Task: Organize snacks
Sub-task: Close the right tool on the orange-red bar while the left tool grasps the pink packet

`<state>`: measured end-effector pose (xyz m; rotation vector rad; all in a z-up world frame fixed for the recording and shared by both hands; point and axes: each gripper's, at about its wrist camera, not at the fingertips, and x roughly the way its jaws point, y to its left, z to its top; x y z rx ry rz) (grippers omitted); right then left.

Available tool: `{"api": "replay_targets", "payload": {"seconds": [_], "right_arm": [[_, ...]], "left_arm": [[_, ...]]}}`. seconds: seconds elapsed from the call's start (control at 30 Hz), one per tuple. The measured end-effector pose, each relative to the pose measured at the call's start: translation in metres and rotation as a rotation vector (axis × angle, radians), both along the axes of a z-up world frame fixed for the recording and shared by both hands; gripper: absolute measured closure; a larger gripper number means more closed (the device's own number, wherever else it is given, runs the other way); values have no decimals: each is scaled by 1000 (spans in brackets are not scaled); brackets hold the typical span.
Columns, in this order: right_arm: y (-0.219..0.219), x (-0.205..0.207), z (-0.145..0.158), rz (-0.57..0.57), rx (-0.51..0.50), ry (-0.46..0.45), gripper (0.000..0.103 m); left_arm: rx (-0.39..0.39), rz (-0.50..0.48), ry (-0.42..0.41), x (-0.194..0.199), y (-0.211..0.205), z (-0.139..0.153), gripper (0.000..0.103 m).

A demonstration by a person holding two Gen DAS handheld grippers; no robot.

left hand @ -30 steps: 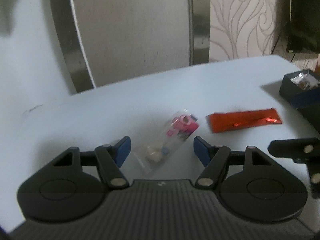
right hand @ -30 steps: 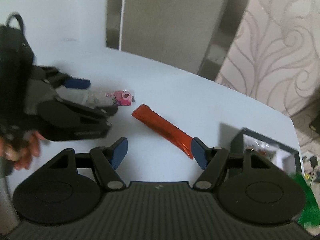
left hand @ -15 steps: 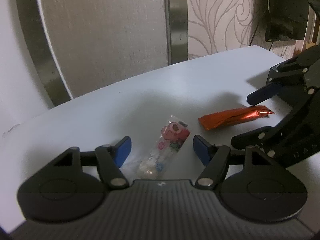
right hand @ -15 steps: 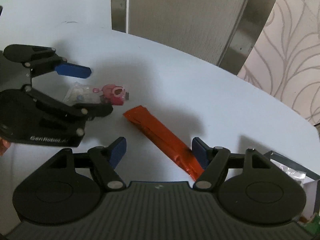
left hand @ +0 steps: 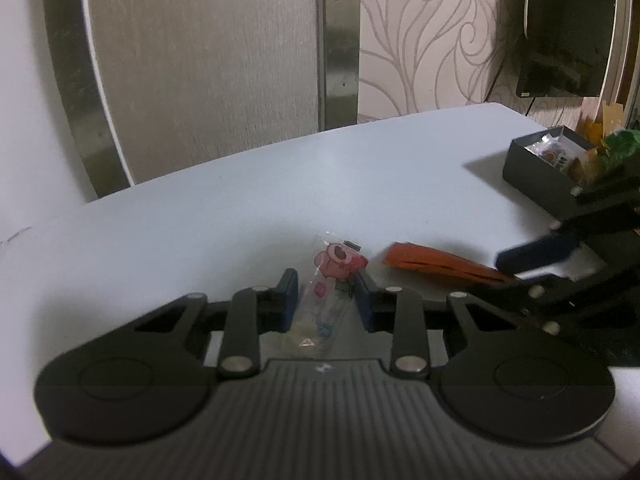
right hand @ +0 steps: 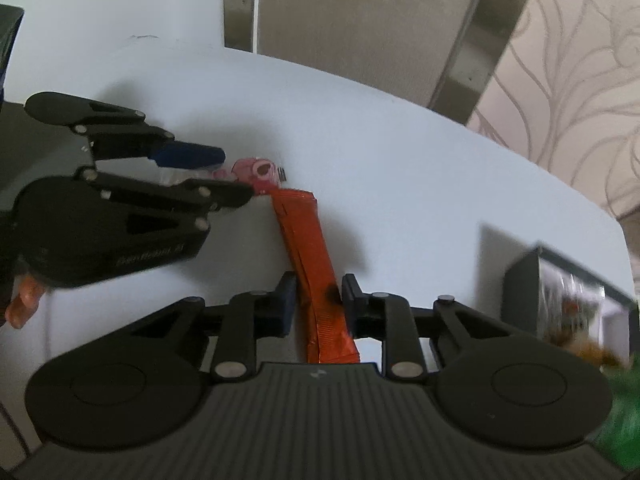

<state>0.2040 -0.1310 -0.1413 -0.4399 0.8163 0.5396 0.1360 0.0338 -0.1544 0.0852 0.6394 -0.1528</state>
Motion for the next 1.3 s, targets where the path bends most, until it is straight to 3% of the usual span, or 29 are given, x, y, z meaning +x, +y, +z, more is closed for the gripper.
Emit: {"api": "replay_targets", "payload": {"seconds": [0.2,0.53,0.8,0.87,0.93,0.97,1.17,1.27,1.3], "right_arm": [[-15,-41,-2,-75,21,-7,75],[-42,-114,-14,-204,132,-16,76],[-40,-120,-17,-240,155,-50,71],[-40,-120,-18,-252,148,-65,62],[-39,-118,-19,-262,144,-72,54],[-40,-117,-20,-270,147,-74,50],[-41,-116,-21,-262,160,-73,54],[-39,-117,-20,-235,176,-60,71],[-37,-117,-20,-228,169,-63,73]], "left_arm": [[-4,18,-1,-18,-3,-1,79],[-63,43,19,-67,-8,-1,78],[-20,34,-1,-69,-17,-4,74],[-24,19,-4,-69,-18,-5,64],[-4,28,6,-68,-21,-7,19],[5,52,15,-68,-21,-8,16],[-14,55,16,-66,-15,-8,18],[-3,49,0,-66,-15,-7,34],[-4,44,-2,-67,-15,-6,46]]}}
